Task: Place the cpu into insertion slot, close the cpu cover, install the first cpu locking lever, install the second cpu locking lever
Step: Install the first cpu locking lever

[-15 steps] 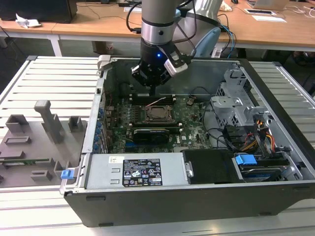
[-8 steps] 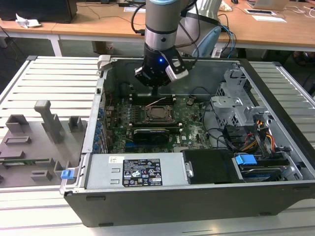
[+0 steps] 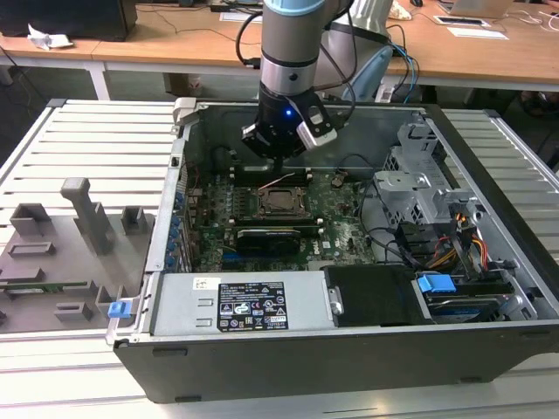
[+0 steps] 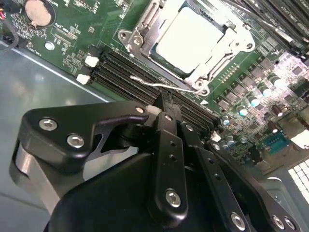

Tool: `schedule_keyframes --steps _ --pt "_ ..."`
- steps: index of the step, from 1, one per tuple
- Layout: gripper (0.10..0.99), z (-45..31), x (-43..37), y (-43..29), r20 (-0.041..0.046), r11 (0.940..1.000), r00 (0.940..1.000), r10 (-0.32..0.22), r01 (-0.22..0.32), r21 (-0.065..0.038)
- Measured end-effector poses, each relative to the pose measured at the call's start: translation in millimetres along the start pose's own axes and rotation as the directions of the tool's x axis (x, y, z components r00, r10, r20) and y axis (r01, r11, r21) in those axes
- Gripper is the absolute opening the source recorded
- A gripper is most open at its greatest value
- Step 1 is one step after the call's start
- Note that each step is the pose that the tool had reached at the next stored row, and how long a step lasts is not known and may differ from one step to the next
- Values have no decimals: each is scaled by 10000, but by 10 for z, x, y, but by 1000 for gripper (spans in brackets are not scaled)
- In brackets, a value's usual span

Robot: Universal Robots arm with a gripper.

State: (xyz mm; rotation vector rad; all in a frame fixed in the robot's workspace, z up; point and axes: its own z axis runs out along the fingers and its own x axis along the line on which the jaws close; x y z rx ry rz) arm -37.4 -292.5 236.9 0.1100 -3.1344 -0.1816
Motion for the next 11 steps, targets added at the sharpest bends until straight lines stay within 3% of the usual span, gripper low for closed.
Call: schedule_keyframes --steps 11 --pt "106 81 -64 -9 0 10000 10000 -1 1 14"
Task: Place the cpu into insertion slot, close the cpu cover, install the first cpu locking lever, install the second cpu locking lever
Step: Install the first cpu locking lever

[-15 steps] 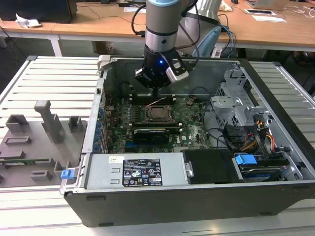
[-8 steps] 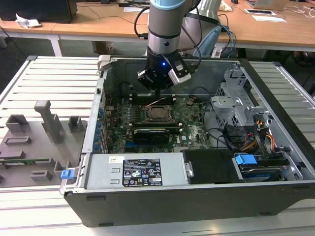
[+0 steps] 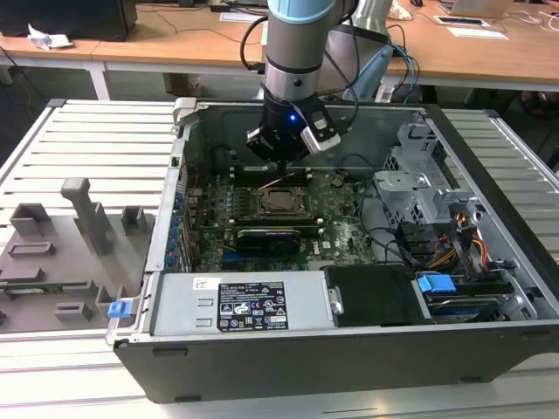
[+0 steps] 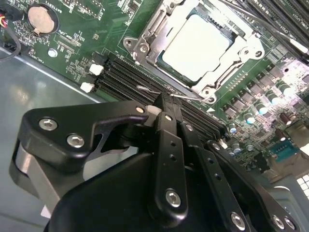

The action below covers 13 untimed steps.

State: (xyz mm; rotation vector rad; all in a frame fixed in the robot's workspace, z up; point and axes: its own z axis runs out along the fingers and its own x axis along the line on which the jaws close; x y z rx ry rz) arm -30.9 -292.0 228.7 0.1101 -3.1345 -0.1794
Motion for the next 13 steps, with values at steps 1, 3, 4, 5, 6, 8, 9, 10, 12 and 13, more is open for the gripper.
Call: schedule_keyframes --steps 1,3,4,5,6,8,9,10,12,13 --pt "106 1 -5 1 0 10000 10000 -1 1 0" --pt "106 5 -15 2 0 10000 10000 0 0 0" --pt "106 8 -20 3 0 10000 10000 0 0 0" --pt "106 10 -24 4 0 10000 10000 0 0 0" --pt "106 13 -28 5 0 10000 10000 0 0 1" --pt "106 19 -32 9 -1 10000 10000 2 -2 1" --pt "106 24 -35 13 -1 10000 10000 1 -1 2" --pt "106 31 -41 15 -1 10000 10000 -2 2 2" --pt "106 41 -52 15 -1 10000 10000 0 0 5" --pt "106 45 -59 15 -2 10000 10000 0 0 9"
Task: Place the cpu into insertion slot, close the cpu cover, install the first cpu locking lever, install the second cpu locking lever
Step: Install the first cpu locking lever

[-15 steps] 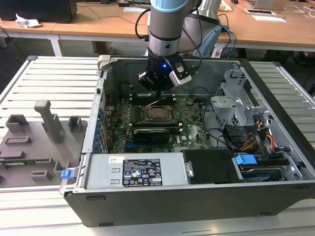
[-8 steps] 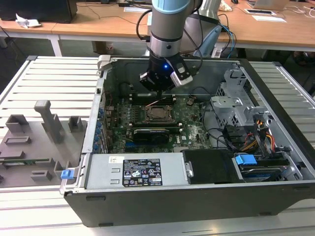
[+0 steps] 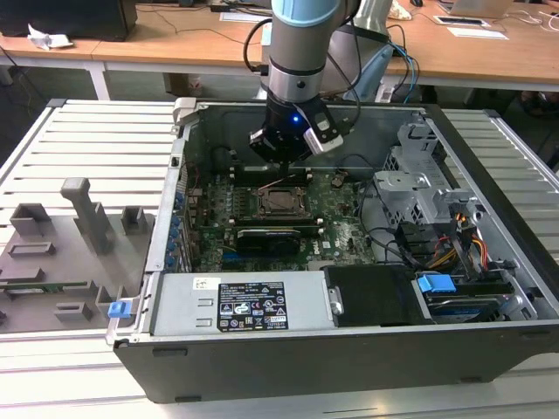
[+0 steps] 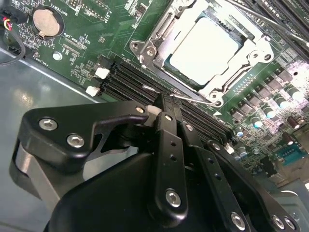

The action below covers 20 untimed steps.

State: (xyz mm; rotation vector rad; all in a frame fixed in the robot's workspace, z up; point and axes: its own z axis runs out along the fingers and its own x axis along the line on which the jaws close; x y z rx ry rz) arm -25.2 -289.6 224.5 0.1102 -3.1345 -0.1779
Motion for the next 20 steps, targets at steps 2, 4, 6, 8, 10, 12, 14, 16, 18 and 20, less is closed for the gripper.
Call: schedule_keyframes --steps 2,4,6,8,10,12,14,16,18,20 --pt "106 10 -10 1 0 10000 10000 0 0 9" --pt "106 22 -21 1 -1 10000 10000 1 -1 18" --pt "106 40 -39 -1 -1 10000 10000 -1 1 24" --pt "106 45 -44 -2 -2 10000 10000 0 0 25" --pt "106 51 -47 -3 -1 10000 10000 1 -1 25" --pt "106 60 -51 -4 -1 10000 10000 0 0 24" --pt "106 70 -53 -5 -1 10000 10000 0 0 24" --pt "106 76 -53 -6 -1 10000 10000 1 -1 25" --pt "106 86 -54 -7 -1 10000 10000 0 0 24" --pt "106 92 -57 -8 -1 10000 10000 -2 2 25"
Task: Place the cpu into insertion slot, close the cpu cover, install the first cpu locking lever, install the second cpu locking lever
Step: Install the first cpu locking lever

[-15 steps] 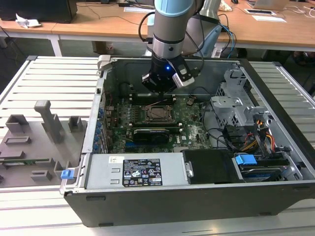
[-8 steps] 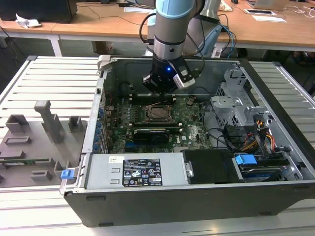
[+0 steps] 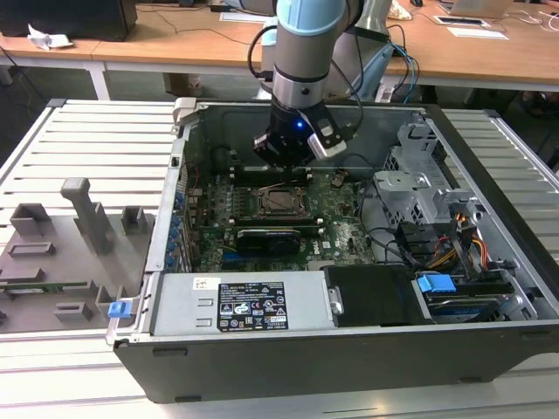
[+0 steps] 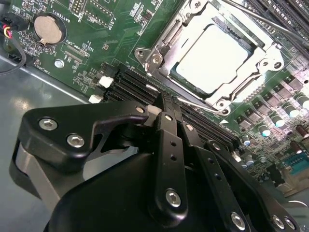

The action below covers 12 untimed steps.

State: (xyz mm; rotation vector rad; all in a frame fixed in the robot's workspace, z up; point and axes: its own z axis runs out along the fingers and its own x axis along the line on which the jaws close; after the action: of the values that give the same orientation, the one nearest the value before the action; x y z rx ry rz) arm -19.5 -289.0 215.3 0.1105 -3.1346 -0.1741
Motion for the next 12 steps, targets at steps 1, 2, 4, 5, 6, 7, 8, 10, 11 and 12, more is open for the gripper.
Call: schedule_keyframes --steps 1,2,4,5,6,7,8,10,11,12 --pt "106 3 -2 0 0 10000 10000 0 0 0" --pt "106 6 -2 -1 0 10000 10000 2 -2 0" --pt "106 14 -4 -1 1 10000 10000 3 -3 0" --pt "106 20 -5 -3 0 10000 10000 1 -1 2" --pt "106 26 -7 -3 0 10000 10000 0 0 2" --pt "106 31 -10 -4 0 10000 10000 1 -1 2" --pt "106 36 -14 -5 0 10000 10000 2 -2 3" --pt "106 45 -23 -7 0 10000 10000 1 -1 3" --pt "106 49 -26 -7 0 10000 10000 2 -2 3" --pt "106 53 -28 -8 -1 10000 10000 2 -2 3"
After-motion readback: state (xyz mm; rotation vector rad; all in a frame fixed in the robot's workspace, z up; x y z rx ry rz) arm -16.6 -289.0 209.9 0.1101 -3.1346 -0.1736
